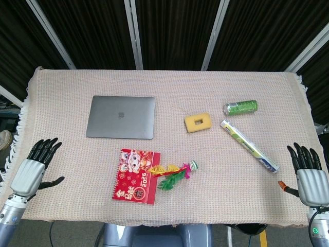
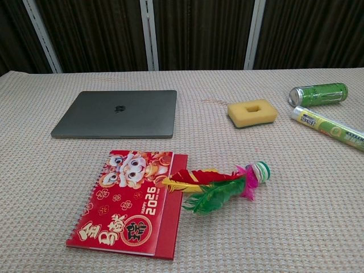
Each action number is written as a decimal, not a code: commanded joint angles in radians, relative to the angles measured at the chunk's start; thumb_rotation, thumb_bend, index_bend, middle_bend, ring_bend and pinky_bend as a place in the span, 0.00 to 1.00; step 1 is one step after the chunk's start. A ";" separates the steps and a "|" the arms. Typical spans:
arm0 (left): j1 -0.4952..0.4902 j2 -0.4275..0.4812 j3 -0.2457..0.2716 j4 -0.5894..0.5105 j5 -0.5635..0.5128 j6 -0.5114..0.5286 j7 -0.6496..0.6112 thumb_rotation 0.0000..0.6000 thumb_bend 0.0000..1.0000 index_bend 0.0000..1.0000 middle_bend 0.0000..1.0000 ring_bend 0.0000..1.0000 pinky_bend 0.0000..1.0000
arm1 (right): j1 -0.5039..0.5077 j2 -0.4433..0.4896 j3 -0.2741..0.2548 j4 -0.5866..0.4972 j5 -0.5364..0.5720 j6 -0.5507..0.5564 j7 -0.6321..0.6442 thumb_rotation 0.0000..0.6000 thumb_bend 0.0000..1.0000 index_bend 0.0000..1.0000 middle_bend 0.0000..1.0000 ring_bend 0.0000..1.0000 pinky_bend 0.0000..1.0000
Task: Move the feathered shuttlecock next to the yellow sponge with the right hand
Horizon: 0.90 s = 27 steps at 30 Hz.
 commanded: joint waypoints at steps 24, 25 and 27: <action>-0.017 0.010 0.004 -0.042 -0.033 -0.067 0.037 1.00 0.00 0.00 0.00 0.00 0.00 | 0.107 -0.125 -0.051 -0.022 -0.208 -0.091 -0.109 1.00 0.09 0.35 0.00 0.00 0.00; -0.018 0.012 0.007 -0.046 -0.031 -0.071 0.034 1.00 0.00 0.00 0.00 0.00 0.00 | 0.112 -0.138 -0.051 -0.020 -0.213 -0.094 -0.102 1.00 0.10 0.36 0.00 0.00 0.00; -0.022 0.015 0.010 -0.049 -0.030 -0.080 0.029 1.00 0.00 0.00 0.00 0.00 0.00 | 0.124 -0.161 -0.053 -0.025 -0.223 -0.107 -0.090 1.00 0.14 0.37 0.00 0.00 0.00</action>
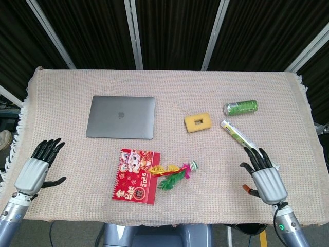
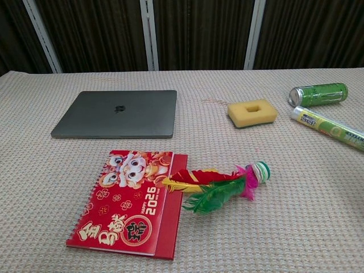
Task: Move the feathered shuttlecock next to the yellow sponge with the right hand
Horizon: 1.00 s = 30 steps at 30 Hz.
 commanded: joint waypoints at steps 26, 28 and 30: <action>-0.015 0.016 0.002 0.026 -0.002 -0.013 -0.099 1.00 0.00 0.00 0.00 0.00 0.00 | 0.196 -0.292 0.052 -0.078 0.078 -0.301 -0.223 1.00 0.18 0.38 0.00 0.00 0.00; -0.015 0.017 0.002 0.023 -0.004 -0.013 -0.099 1.00 0.00 0.00 0.00 0.00 0.00 | 0.213 -0.313 0.065 -0.073 0.099 -0.325 -0.229 1.00 0.18 0.38 0.00 0.00 0.00; -0.015 0.017 0.002 0.025 -0.005 -0.015 -0.101 1.00 0.00 0.00 0.00 0.00 0.00 | 0.231 -0.333 0.076 -0.070 0.126 -0.355 -0.247 1.00 0.18 0.38 0.00 0.00 0.00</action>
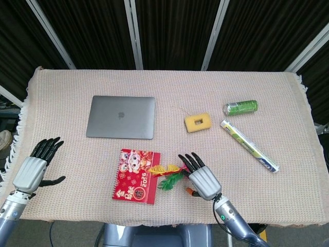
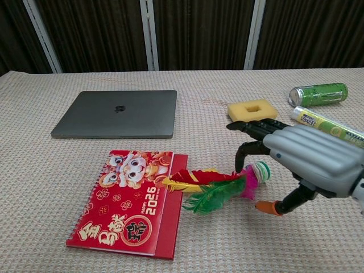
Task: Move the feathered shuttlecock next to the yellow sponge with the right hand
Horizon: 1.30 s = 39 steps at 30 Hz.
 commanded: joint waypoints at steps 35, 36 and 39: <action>0.002 0.010 -0.017 0.012 -0.029 0.002 -0.028 1.00 0.00 0.00 0.00 0.00 0.00 | 0.199 -0.126 0.076 0.085 0.214 -0.167 -0.057 1.00 0.38 0.46 0.00 0.00 0.00; 0.002 0.010 -0.017 0.012 -0.030 0.002 -0.026 1.00 0.00 0.00 0.00 0.00 0.00 | 0.203 -0.127 0.077 0.091 0.219 -0.173 -0.052 1.00 0.39 0.46 0.00 0.00 0.00; 0.002 0.007 -0.018 0.014 -0.032 0.001 -0.022 1.00 0.00 0.00 0.00 0.00 0.00 | 0.213 -0.130 0.074 0.107 0.227 -0.184 -0.038 1.00 0.39 0.46 0.00 0.00 0.00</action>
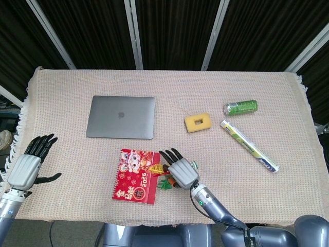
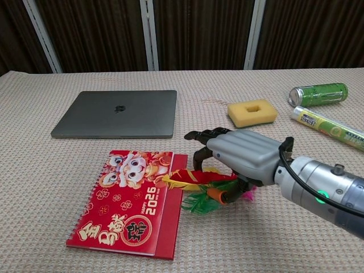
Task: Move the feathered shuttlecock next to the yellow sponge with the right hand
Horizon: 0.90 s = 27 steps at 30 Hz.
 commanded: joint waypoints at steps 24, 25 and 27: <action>-0.007 -0.009 0.000 0.007 -0.006 -0.019 0.008 1.00 0.00 0.00 0.00 0.00 0.00 | 0.015 0.003 -0.006 0.035 -0.006 0.080 0.040 1.00 0.40 0.68 0.10 0.00 0.00; -0.007 -0.009 0.001 0.007 -0.005 -0.019 0.008 1.00 0.00 0.00 0.00 0.00 0.00 | 0.012 0.008 -0.005 0.029 -0.008 0.087 0.038 1.00 0.40 0.68 0.10 0.00 0.00; -0.007 -0.009 0.004 0.005 -0.001 -0.020 0.010 1.00 0.00 0.00 0.00 0.00 0.00 | 0.003 0.032 -0.003 0.001 -0.014 0.111 0.030 1.00 0.40 0.68 0.10 0.00 0.00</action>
